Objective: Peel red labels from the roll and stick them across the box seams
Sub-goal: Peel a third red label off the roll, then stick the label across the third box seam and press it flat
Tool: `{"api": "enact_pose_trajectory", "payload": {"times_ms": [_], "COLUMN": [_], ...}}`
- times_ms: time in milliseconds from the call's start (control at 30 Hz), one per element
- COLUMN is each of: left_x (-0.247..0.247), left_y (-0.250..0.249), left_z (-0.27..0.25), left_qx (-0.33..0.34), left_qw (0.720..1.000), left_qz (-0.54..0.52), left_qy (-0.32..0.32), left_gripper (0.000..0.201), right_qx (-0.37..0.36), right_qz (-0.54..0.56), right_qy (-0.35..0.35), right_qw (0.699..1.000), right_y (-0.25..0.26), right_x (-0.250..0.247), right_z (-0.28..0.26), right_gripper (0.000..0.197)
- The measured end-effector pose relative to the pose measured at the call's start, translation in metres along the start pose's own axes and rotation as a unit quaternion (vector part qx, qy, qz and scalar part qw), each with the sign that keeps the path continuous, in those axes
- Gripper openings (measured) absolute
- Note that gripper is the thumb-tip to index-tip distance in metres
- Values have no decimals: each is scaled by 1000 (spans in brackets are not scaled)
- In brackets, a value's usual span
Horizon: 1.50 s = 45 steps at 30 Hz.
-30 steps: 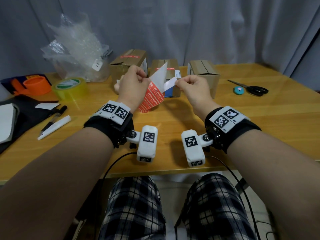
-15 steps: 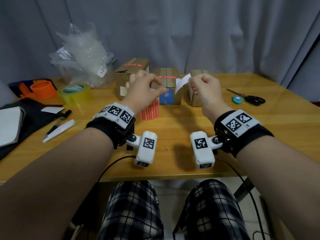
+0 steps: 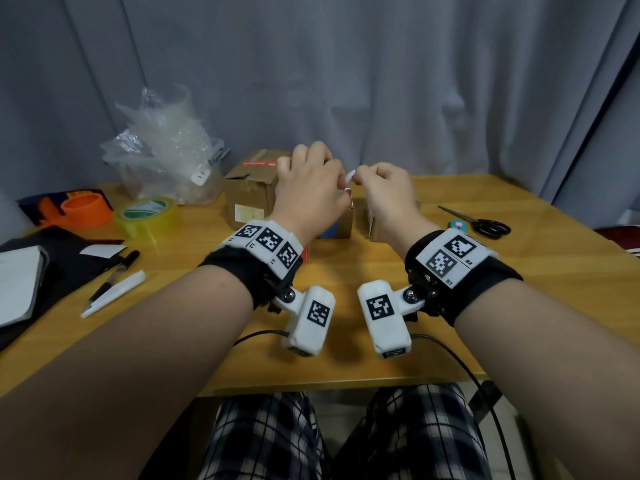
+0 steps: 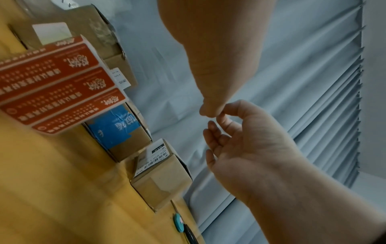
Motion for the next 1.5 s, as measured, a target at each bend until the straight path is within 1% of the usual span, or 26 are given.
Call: {"api": "enact_pose_trajectory", "payload": {"times_ms": [133,200,233,300,333,400,433,500,600,633,667,700,767,800,867,933,967,1000,1033,1100,1133,1200,1267,1300,1433,1500], "left_x": [6,11,14,19,23,28,32,41,52,56,61,66,77,83,94,105,111,118,126,140,146,154,158,160,162,160], "left_y": [-2,-2,-2,1,2,5,6,7,0,-4,-8,-11,-18,-20,-24,-25,-26,-25,-24,-20,-19,-18,-18,-17,-18,-18], "left_z": [7,11,15,20,26,36,42,52,62,65,67,69,72,73,75,77,79,80,82,82,82,80,79,78,80,82], "left_qx": [0,-12,-24,-63,-89,-160,-196,-249,-299,-313,-328,-340,-358,-367,-382,-392,-392,-389,-383,-364,-345,-297,-276,-275,-273,-282], "left_qw": [1000,1000,1000,997,994,979,964,920,831,801,776,760,743,734,723,733,748,770,792,824,840,860,861,860,864,857], "left_qz": [2,-6,-14,-38,-56,-122,-175,-300,-468,-509,-538,-553,-563,-569,-572,-551,-529,-496,-459,-399,-369,-319,-298,-296,-281,-290], "left_qy": [-6,-3,-2,5,12,32,39,36,30,33,36,38,47,53,66,77,86,100,120,169,199,264,306,313,317,320], "left_gripper": [17,15,15,15,14,12,10,12,12,11,11,10,7,5,12,15,15,18,25,41,45,40,33,34,41,41], "right_qx": [-7,1,4,14,19,26,29,43,67,72,74,75,78,79,82,88,92,94,95,103,114,152,185,195,219,232], "right_qz": [-8,8,18,35,43,55,55,47,4,-7,-13,-12,7,23,47,44,33,21,9,-7,-8,2,-14,-33,-68,-72], "right_qy": [12,29,40,59,57,44,40,49,121,142,156,160,147,136,112,99,98,99,99,96,100,126,166,183,211,217], "right_qw": [1000,1000,999,998,997,997,997,997,990,987,985,984,986,987,989,990,990,990,990,990,988,980,968,963,950,945], "right_y": [-1,-2,-3,-5,-6,-8,-8,-10,-14,-17,-20,-23,-29,-32,-39,-44,-47,-50,-52,-56,-59,-64,-68,-70,-73,-72], "right_x": [0,-2,-3,-7,-10,-17,-20,-25,-30,-30,-30,-30,-31,-32,-34,-37,-39,-41,-43,-47,-49,-48,-46,-45,-44,-44], "right_z": [9,15,20,28,34,50,58,75,96,102,107,112,121,126,137,149,155,161,167,177,181,186,187,186,187,189], "right_gripper": [19,23,21,14,17,14,12,19,39,42,39,32,15,12,13,13,14,15,16,18,18,17,14,14,21,24]}}
Point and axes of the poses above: each hand's wrist, its own z-axis towards the middle knuckle, its own x-axis out of the palm, y = z × x, the point moved 1 cm from there along z, towards the middle knuckle, and after that the axes turned 11 degrees about -y, right-handed, at the moved point
